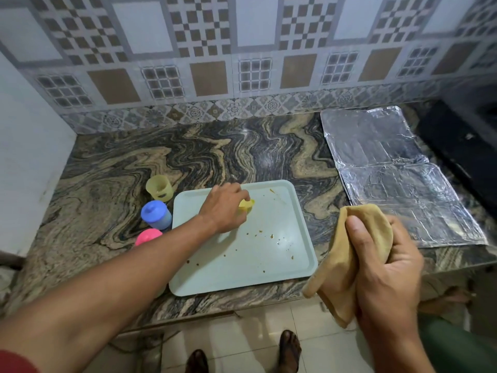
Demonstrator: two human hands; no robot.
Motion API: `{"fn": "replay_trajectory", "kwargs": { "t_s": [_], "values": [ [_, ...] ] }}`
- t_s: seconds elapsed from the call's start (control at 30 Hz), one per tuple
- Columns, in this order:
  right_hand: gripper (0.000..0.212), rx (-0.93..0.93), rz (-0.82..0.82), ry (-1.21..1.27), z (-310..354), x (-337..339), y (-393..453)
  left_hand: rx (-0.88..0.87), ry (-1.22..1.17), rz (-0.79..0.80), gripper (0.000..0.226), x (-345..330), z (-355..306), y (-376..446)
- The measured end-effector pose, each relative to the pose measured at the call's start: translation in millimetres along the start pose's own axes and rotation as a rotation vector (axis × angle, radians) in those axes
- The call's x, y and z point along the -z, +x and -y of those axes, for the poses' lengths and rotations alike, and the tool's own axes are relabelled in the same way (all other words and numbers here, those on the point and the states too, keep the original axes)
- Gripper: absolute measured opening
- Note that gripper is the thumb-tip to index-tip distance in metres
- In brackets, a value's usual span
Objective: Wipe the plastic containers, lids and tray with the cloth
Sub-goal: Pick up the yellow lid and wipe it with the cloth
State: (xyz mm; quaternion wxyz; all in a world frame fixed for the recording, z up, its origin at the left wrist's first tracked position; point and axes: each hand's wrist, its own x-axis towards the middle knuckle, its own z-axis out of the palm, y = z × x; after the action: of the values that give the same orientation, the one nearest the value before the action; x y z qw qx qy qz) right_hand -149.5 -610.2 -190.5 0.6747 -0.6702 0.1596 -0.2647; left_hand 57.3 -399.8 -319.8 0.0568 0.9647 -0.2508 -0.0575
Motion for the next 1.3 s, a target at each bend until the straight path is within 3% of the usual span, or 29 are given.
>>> {"fn": "replay_trajectory", "kwargs": {
  "t_s": [0.1, 0.2, 0.27, 0.33, 0.43, 0.53, 0.7, 0.97, 1.1, 1.3],
  "values": [
    [0.027, 0.012, 0.005, 0.003, 1.5, 1.3, -3.5, 0.068, 0.028, 0.055, 0.041, -9.9, -3.2, 7.5],
    [0.022, 0.003, -0.005, 0.009, 0.1, 7.1, -7.0, 0.104, 0.019, 0.048, 0.019, -14.8, -7.9, 13.9],
    [0.021, -0.006, -0.015, 0.001, -2.2, 12.1, -8.8, 0.216, -0.119, -0.008, 0.013, -13.5, -9.8, 16.0],
    [0.022, -0.014, -0.022, -0.013, -5.4, 16.3, -9.3, 0.387, -0.421, -0.048, 0.011, -4.2, -11.9, 16.8],
    [0.022, -0.028, -0.031, -0.016, -7.4, 15.8, -8.0, 0.543, -1.068, -0.070, 0.009, 27.1, -21.7, 8.7],
    [0.022, -0.010, -0.022, 0.009, -5.3, 5.7, -5.0, 0.617, -1.631, 0.034, 0.006, 66.1, -38.7, -21.1],
    [0.010, 0.054, 0.050, -0.001, 1.5, -18.3, -0.4, 0.644, -2.095, 0.027, 0.013, 112.2, -62.0, -79.8],
    [0.016, 0.221, 0.057, -0.051, 18.2, -61.9, -12.6, 0.563, -2.239, -0.222, 0.014, 139.9, -101.7, -129.6],
    [0.016, 0.263, -0.039, -0.073, 19.4, -78.8, -16.7, 0.428, -2.226, -0.342, 0.040, 137.4, -117.6, -139.0],
    [0.019, 0.278, -0.146, -0.050, 22.9, -89.0, -14.9, 0.285, -1.989, -0.511, 0.016, 129.5, -132.6, -148.5]
  ]
}}
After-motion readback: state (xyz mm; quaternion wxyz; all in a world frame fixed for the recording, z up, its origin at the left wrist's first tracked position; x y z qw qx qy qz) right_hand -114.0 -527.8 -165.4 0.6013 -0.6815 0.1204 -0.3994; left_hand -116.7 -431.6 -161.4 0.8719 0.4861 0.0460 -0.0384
